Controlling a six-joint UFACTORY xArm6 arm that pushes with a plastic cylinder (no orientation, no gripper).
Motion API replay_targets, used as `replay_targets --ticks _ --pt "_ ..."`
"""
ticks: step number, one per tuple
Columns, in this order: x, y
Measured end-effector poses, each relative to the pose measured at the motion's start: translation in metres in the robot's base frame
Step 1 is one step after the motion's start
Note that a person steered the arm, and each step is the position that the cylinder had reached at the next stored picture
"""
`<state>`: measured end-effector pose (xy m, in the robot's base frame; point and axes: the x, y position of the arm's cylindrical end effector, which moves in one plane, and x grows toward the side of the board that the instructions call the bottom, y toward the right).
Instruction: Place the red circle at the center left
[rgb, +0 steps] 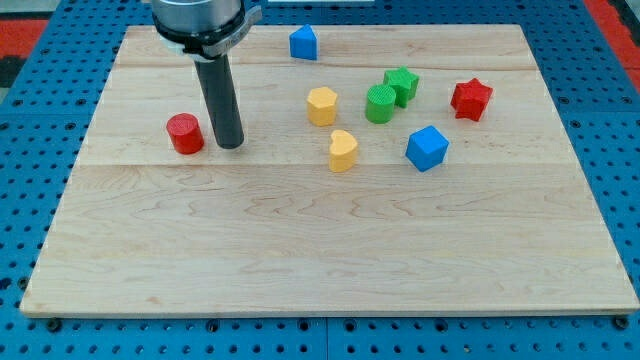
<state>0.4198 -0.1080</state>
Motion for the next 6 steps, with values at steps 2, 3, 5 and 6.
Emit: replay_targets --ticks 2,3,5,6 --pt "0.008 -0.086" --pt "-0.031 -0.103" --pt "-0.028 -0.09" --pt "0.017 -0.123"
